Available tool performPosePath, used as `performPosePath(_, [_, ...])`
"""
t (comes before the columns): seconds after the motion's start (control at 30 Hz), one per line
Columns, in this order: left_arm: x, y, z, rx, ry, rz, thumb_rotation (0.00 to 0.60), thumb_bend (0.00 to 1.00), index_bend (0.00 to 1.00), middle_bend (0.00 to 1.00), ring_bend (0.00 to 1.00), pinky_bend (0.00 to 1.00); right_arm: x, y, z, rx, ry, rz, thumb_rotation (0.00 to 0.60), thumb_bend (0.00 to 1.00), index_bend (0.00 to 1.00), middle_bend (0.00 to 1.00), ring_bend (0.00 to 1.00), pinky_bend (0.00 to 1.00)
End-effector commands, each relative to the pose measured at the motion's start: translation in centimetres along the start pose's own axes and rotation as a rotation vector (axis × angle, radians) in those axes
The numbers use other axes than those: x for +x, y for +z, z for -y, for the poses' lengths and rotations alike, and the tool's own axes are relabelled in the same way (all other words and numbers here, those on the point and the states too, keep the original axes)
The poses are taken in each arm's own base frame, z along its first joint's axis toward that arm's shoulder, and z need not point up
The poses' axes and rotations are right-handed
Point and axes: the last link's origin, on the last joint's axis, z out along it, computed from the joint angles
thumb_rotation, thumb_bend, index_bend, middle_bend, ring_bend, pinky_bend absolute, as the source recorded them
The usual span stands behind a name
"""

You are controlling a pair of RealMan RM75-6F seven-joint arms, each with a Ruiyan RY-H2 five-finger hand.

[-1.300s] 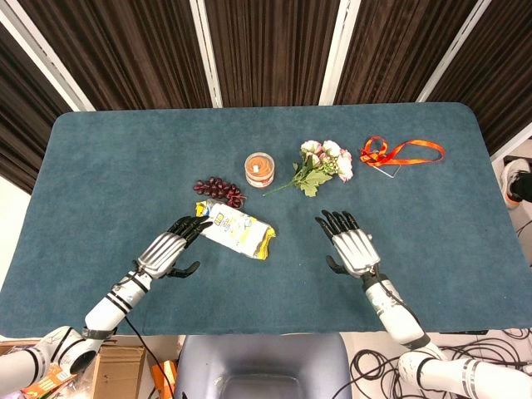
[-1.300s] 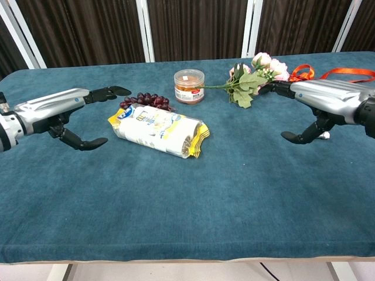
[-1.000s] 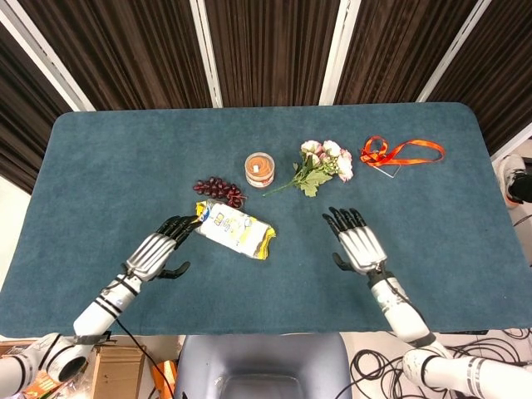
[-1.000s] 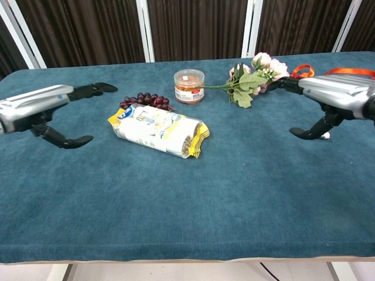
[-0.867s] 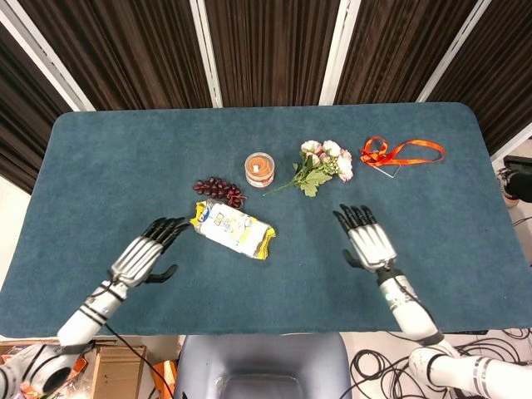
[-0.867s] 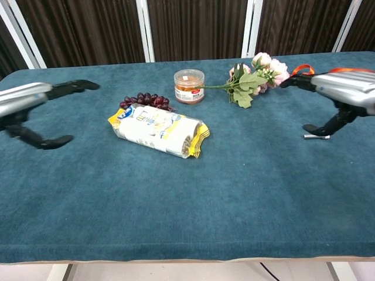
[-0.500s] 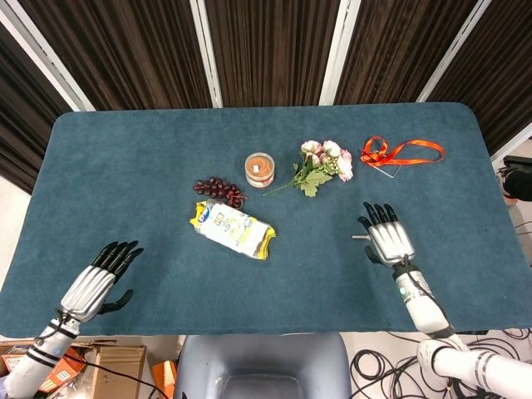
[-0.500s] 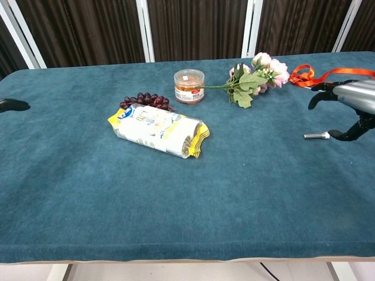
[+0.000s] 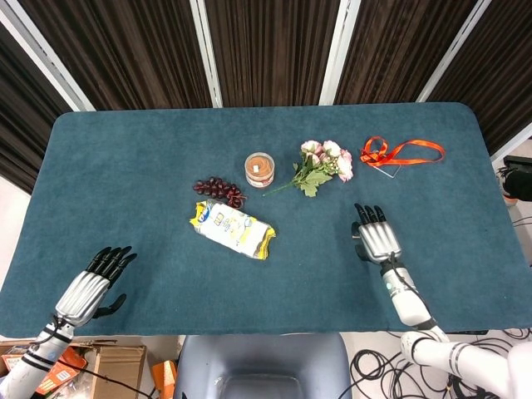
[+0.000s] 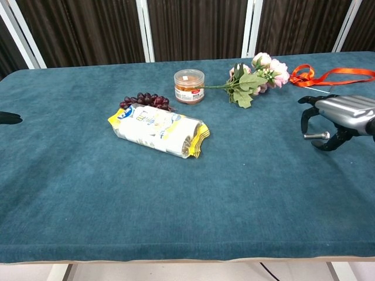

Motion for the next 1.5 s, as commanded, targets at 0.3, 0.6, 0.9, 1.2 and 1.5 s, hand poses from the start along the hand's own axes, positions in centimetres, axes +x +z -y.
performPosePath(0.3, [0.2, -0.3, 0.1, 0.004, 0.009, -0.002, 0.6, 0.39, 0.0, 0.0, 0.0, 0.0, -0.3, 0.3, -0.3, -0.028, -0.01, 0.011, 0.6, 0.35, 0.46, 0.0, 0.0, 0.0])
performPosePath(0.6, [0.1, -0.3, 0.2, 0.008, 0.01, 0.004, 0.6, 0.39, 0.0, 0.0, 0.0, 0.0, -0.3, 0.4, -0.2, -0.027, -0.012, 0.011, 0.6, 0.35, 0.52, 0.0, 0.0, 0.0])
performPosePath(0.9, [0.1, -0.5, 0.2, 0.013, 0.017, 0.002, 0.6, 0.39, 0.0, 0.0, 0.0, 0.0, -0.7, 0.6, 0.1, -0.029, -0.014, 0.021, 0.6, 0.35, 0.52, 0.0, 0.0, 0.0])
performPosePath(1.2, [0.2, -0.6, 0.4, 0.016, 0.017, 0.002, 0.6, 0.39, 0.0, 0.0, 0.0, 0.0, -0.6, 0.6, 0.2, -0.027, 0.003, 0.014, 0.6, 0.35, 0.58, 0.02, 0.0, 0.0])
performPosePath(1.5, [0.2, -0.6, 0.4, 0.016, 0.02, 0.002, 0.6, 0.39, 0.0, 0.0, 0.0, 0.0, 0.4, 0.0, -0.1, -0.004, 0.109, -0.029, 0.6, 0.35, 0.58, 0.03, 0.0, 0.0])
